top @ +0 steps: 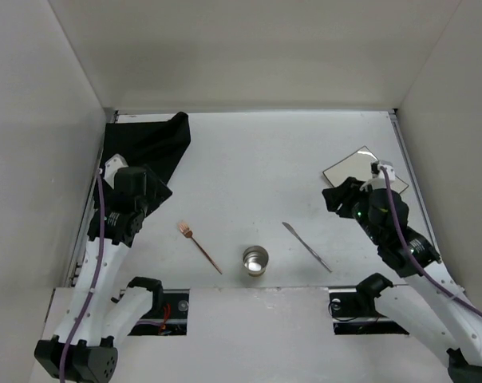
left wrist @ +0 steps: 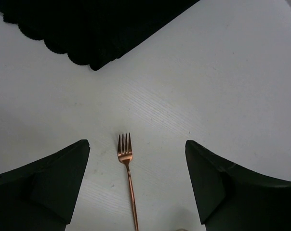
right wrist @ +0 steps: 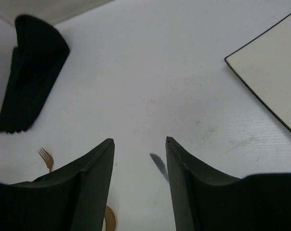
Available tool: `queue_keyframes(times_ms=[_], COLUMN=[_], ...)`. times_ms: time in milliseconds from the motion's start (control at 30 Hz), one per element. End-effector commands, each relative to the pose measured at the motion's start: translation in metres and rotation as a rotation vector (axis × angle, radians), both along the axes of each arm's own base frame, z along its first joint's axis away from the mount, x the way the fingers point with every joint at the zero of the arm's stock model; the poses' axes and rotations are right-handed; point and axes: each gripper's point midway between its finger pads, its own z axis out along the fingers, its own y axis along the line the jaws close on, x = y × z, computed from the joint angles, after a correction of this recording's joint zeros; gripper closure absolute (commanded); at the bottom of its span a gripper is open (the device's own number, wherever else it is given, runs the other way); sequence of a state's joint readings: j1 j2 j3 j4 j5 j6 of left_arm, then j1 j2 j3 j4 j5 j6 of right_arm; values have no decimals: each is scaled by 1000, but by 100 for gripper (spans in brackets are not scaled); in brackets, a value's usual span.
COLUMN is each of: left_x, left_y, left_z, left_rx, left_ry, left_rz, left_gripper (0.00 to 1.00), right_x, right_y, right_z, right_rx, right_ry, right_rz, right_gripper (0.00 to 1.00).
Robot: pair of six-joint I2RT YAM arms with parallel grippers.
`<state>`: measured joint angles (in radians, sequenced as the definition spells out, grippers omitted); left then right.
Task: Set the dinner table for one person
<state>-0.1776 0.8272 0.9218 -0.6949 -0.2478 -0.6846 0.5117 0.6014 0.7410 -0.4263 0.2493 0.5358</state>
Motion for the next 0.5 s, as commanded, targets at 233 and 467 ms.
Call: queue_keyframes(times_ms=[233, 467], left_x=[31, 81], left_y=[20, 46], left_z=[20, 29], left_rx=[-73, -166], left_ry=[-126, -194], left_rz=[83, 188], left_gripper=[21, 78], right_x=[5, 0], right_y=[28, 42], right_z=[1, -14], right_rx=[27, 0], right_ry=[9, 81], right_rz=[91, 154], right_gripper=[38, 87])
